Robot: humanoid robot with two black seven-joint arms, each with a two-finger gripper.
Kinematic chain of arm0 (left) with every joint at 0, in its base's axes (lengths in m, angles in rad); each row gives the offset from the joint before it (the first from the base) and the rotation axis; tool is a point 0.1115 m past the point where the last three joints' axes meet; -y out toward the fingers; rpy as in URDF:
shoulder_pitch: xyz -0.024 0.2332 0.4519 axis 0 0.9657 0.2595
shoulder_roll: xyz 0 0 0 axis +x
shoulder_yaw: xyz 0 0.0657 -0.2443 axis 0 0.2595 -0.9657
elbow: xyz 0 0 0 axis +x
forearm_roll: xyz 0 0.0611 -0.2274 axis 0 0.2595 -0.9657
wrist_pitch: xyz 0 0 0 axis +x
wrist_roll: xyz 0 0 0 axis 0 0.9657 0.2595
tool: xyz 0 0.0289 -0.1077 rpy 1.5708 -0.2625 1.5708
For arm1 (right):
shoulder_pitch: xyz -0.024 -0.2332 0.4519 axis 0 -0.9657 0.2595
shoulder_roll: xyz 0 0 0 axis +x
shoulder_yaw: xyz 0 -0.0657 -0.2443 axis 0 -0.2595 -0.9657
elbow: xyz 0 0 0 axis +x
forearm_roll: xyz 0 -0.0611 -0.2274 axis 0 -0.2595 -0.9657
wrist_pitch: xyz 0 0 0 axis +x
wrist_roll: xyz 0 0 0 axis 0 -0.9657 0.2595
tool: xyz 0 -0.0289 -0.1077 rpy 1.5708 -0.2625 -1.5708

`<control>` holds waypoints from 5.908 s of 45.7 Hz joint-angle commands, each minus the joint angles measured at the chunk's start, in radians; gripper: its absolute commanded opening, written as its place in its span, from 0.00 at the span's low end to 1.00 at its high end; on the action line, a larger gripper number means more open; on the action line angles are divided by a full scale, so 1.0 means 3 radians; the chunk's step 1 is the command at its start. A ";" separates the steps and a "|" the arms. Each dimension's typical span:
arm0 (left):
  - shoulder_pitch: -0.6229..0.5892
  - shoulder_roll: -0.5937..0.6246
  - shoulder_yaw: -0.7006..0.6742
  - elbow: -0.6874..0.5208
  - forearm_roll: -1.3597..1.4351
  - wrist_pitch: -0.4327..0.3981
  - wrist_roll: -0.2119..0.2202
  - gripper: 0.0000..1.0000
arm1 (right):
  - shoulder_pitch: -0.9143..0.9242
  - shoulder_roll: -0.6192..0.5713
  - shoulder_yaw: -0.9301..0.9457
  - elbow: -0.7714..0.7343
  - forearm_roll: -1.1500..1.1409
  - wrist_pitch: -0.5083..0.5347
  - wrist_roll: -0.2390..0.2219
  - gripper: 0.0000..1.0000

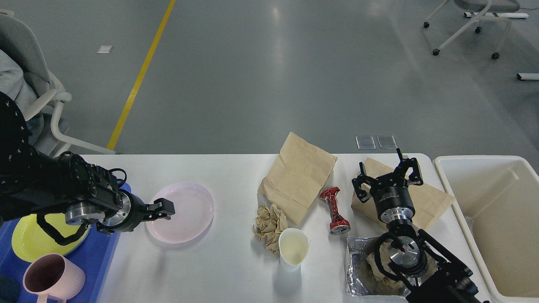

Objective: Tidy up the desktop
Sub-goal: 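Lower the left gripper to the pink plate edge and grasp it, then lift the pink plate and stack it on the yellow plate, then release the pink plate and raise the left gripper above the tray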

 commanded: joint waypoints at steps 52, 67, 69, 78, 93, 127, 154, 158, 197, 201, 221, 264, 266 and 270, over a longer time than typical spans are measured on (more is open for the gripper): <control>0.1061 0.0105 -0.0774 0.0898 -0.0928 0.0223 0.0207 0.48 | 0.0000 0.0000 0.0000 0.0000 0.0000 0.0000 0.0002 1.00; 0.1086 0.0115 -0.0820 0.0898 -0.0949 0.0218 0.0217 0.38 | 0.0000 0.0000 0.0000 0.0000 0.0000 0.0000 0.0002 1.00; 0.1092 0.0115 -0.0830 0.0898 -0.0954 0.0223 0.0212 0.38 | 0.0000 0.0000 0.0000 0.0000 0.0000 0.0000 0.0002 1.00; 0.1097 0.0115 -0.0840 0.0898 -0.0959 0.0218 0.0217 0.32 | 0.0000 0.0000 0.0000 0.0000 0.0000 0.0000 0.0002 1.00; 0.1112 0.0120 -0.0856 0.0898 -0.1148 0.0131 0.0217 0.24 | 0.0000 0.0000 0.0000 0.0000 0.0000 0.0000 0.0002 1.00; 0.0969 0.0243 -0.0754 0.0776 -0.1255 -0.0395 0.0227 0.00 | 0.0000 0.0000 0.0000 0.0000 0.0000 0.0000 0.0002 1.00; -0.2313 0.0565 0.0944 -0.0891 -0.0228 -0.1678 0.0171 0.00 | 0.0000 0.0000 0.0000 0.0000 0.0000 0.0000 0.0002 1.00; -0.2702 0.0529 0.1051 -0.1003 0.0002 -0.1996 0.0181 0.00 | 0.0000 0.0000 0.0000 0.0000 0.0000 0.0000 0.0002 1.00; -0.1262 0.1874 0.0976 0.0754 0.0846 -0.2247 -0.0069 0.00 | 0.0000 0.0000 0.0000 0.0000 0.0000 0.0000 -0.0003 1.00; -0.0796 0.2017 0.0705 0.1117 0.0841 -0.2247 -0.0069 0.00 | 0.0000 0.0000 0.0000 0.0000 0.0000 0.0000 0.0002 1.00; 0.1444 0.2022 -0.0835 0.2652 0.0775 -0.2150 -0.0028 0.00 | 0.0000 0.0000 0.0000 0.0000 0.0000 0.0000 0.0002 1.00; 0.2083 0.1736 -0.1403 0.2974 0.0775 -0.1623 0.0135 0.46 | 0.0000 0.0000 0.0000 0.0000 0.0000 0.0000 0.0002 1.00; 0.2083 0.1746 -0.1403 0.2974 0.0775 -0.1567 0.0135 0.60 | 0.0000 0.0000 0.0000 0.0000 0.0000 0.0000 0.0002 1.00; 0.2083 0.1741 -0.1408 0.2974 0.0780 -0.1495 0.0125 0.77 | 0.0000 0.0000 0.0000 0.0000 0.0000 0.0000 0.0002 1.00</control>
